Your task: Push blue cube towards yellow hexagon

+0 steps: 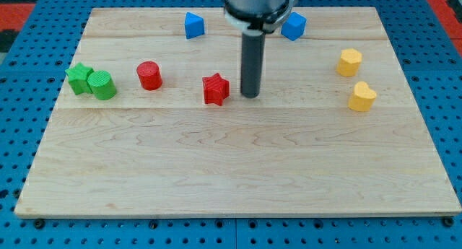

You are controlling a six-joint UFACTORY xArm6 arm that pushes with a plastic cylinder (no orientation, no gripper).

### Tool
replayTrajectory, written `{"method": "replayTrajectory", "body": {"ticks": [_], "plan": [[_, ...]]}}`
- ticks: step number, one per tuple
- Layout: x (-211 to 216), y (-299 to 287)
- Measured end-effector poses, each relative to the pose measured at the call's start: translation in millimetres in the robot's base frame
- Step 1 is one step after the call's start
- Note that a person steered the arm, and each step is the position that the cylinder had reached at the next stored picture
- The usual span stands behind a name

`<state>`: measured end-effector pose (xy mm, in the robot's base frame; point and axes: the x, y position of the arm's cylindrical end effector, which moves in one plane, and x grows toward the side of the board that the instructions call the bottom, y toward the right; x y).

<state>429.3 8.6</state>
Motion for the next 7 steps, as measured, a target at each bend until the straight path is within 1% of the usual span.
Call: {"method": "replayTrajectory", "body": {"ticks": [1,2,3,4,5,6,7], "plan": [[-38.2,-85.1],[-44.8,-125.4],[-80.6,-27.1],[-169.5,-7.7],[-222.5,52.8],[-220.2,118.5],[-151.8,116.6]]}}
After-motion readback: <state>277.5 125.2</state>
